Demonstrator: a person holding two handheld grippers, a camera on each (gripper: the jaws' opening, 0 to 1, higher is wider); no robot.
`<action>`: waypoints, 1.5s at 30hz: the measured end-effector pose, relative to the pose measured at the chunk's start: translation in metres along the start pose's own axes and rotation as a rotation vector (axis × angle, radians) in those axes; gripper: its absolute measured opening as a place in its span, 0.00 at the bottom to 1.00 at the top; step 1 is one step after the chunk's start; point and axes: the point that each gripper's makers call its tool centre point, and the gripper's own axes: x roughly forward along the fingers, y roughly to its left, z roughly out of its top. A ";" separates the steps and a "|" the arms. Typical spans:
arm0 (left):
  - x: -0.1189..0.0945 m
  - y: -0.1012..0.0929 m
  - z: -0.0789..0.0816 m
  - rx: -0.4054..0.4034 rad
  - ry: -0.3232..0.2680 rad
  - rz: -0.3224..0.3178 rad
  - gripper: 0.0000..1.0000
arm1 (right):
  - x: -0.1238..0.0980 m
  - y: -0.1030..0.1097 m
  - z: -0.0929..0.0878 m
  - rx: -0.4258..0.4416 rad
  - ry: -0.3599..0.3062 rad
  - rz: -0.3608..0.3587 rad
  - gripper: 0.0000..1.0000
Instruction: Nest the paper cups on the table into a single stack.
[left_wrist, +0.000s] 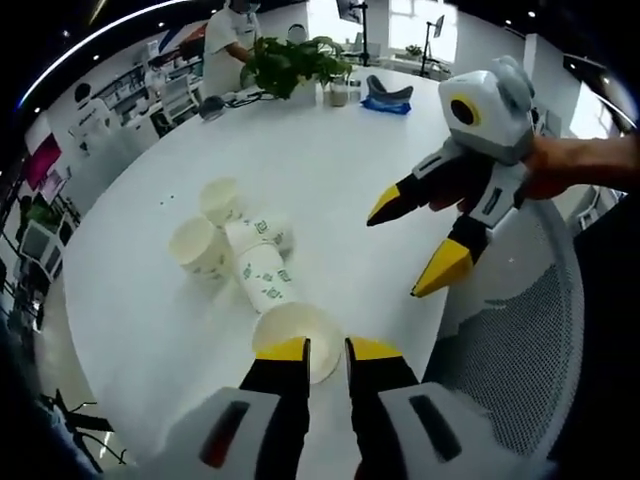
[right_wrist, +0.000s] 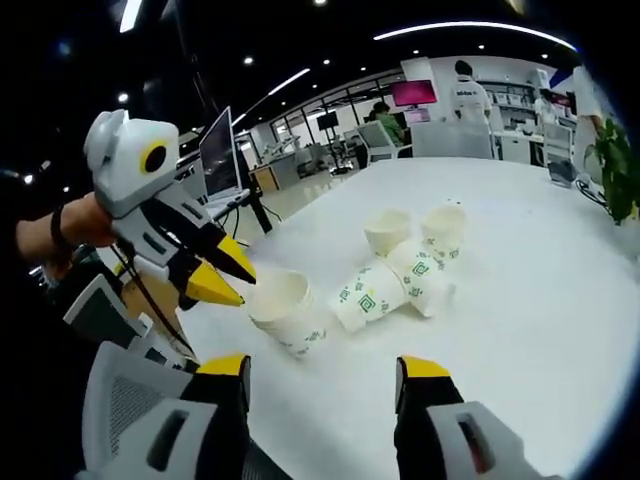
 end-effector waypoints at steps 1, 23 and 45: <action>-0.001 0.003 0.000 -0.013 -0.010 0.009 0.13 | 0.000 0.000 0.000 -0.001 0.000 0.001 0.58; -0.002 0.002 0.045 -0.411 -0.297 0.143 0.18 | 0.011 0.013 0.002 -0.036 0.044 0.031 0.58; 0.021 0.001 0.087 -0.439 -0.377 0.262 0.29 | 0.011 0.005 -0.004 -0.091 0.077 0.105 0.58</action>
